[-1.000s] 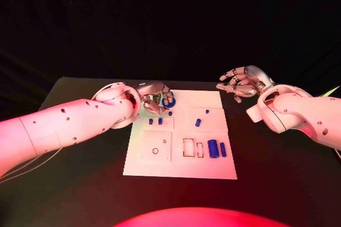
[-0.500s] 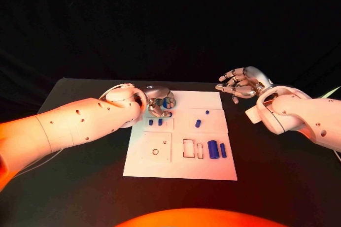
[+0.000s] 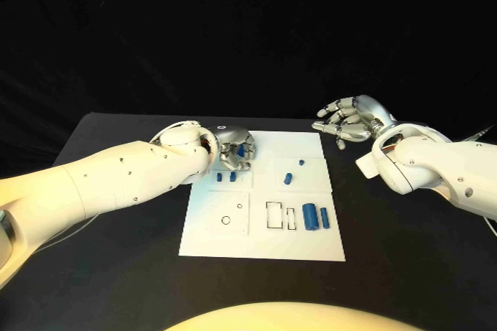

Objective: Assemble the parts on the task board

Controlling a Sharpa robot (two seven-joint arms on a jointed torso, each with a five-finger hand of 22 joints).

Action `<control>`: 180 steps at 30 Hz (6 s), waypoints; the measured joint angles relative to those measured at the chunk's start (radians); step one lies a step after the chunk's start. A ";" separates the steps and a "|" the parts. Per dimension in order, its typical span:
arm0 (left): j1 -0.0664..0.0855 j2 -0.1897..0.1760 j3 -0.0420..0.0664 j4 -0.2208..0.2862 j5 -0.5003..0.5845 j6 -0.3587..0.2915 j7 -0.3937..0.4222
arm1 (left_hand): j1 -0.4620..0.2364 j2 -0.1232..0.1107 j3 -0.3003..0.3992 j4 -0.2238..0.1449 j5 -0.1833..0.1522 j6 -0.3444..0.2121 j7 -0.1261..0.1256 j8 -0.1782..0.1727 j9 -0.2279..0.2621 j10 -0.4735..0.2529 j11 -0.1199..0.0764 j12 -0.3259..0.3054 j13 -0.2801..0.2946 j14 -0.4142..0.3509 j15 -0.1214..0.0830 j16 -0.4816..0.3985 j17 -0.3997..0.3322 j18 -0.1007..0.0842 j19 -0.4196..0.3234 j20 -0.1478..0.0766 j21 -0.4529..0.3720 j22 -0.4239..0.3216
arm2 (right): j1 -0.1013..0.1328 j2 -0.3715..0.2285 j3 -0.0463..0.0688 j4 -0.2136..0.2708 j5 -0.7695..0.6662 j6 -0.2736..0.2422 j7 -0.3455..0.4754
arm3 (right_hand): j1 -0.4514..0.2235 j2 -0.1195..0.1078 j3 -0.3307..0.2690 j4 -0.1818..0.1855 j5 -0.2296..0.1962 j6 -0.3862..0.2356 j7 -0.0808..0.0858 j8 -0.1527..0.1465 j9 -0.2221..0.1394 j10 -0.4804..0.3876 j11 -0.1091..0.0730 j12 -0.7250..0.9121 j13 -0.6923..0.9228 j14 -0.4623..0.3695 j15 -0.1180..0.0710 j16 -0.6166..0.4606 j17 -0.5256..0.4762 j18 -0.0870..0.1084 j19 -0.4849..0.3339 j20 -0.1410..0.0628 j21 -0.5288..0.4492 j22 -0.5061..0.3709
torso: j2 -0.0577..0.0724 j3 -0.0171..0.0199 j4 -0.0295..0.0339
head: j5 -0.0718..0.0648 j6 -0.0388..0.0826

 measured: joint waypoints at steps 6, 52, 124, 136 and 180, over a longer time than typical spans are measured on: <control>-0.001 0.011 -0.003 -0.016 0.001 0.009 0.002 | 0.008 0.008 0.000 0.000 0.000 0.016 -0.006 0.000 -0.013 0.030 -0.002 -0.009 -0.008 0.009 -0.001 0.017 0.005 0.000 0.000 0.000 0.002 0.000 | 0.000 0.001 0.000 0.000 0.000 0.000 0.000 | 0.000 0.000 0.000 0.000 0.000 0.000 0.000 0.000 0.000 -0.004 0.003 -0.004 -0.003 0.000 0.000 0.000 0.000 0.000 0.000 0.000 0.000 0.000 | 0.000 -0.0005 0.0000 | -0.001 -0.001; -0.010 0.041 -0.008 -0.065 0.013 0.018 0.016 | 0.043 0.043 0.023 -0.051 0.000 0.104 -0.026 -0.015 -0.055 0.125 -0.032 -0.001 -0.021 0.109 -0.030 0.153 0.131 0.000 0.065 -0.018 0.148 0.150 | 0.000 0.004 0.000 0.003 0.000 0.006 -0.003 | 0.000 0.000 0.000 0.000 0.000 0.004 0.003 0.000 0.000 -0.005 0.002 -0.015 -0.013 0.000 0.000 0.000 0.000 0.007 0.000 0.000 0.000 -0.003 | 0.002 -0.0005 0.0019 | -0.007 -0.014; -0.019 -0.112 0.054 0.023 0.110 0.011 -0.009 | 0.034 0.053 0.026 -0.079 0.000 0.165 -0.039 -0.035 -0.080 0.200 -0.043 -0.058 -0.055 0.156 -0.040 0.196 0.177 -0.001 0.086 -0.032 0.206 0.212 | -0.003 0.003 0.000 -0.001 0.001 0.009 -0.005 | 0.000 0.000 0.000 0.000 0.000 0.010 0.000 0.000 0.000 -0.005 0.002 -0.015 -0.026 0.000 0.000 0.000 0.000 0.007 0.000 0.000 0.000 -0.006 | -0.003 -0.0004 0.0050 | 0.002 -0.011; -0.020 -0.101 0.046 0.018 0.110 0.020 -0.008 | 0.033 0.052 0.026 -0.079 0.000 0.167 -0.038 -0.035 -0.080 0.212 -0.045 -0.058 -0.056 0.156 -0.040 0.196 0.177 -0.001 0.087 -0.032 0.206 0.212 | -0.004 0.004 0.000 -0.001 0.001 0.008 -0.005 | 0.000 0.000 0.000 0.000 0.000 0.010 0.000 0.000 0.000 -0.005 0.002 -0.015 -0.026 0.000 0.000 0.000 0.000 0.007 0.000 0.000 0.000 -0.006 | -0.003 -0.0004 0.0054 | 0.001 -0.013; -0.019 -0.088 0.035 0.002 0.111 0.038 -0.006 | 0.033 0.052 0.026 -0.079 0.000 0.169 -0.040 -0.035 -0.080 0.216 -0.048 -0.070 -0.057 0.156 -0.040 0.203 0.176 -0.001 0.087 -0.032 0.206 0.215 | -0.004 0.006 0.000 -0.001 0.001 0.008 -0.005 | 0.000 0.000 0.000 0.000 0.000 0.011 0.000 0.000 0.000 -0.005 0.002 -0.015 -0.030 0.000 0.000 0.000 -0.001 0.007 0.000 0.000 -0.012 -0.007 | -0.003 -0.0002 0.0046 | -0.001 -0.020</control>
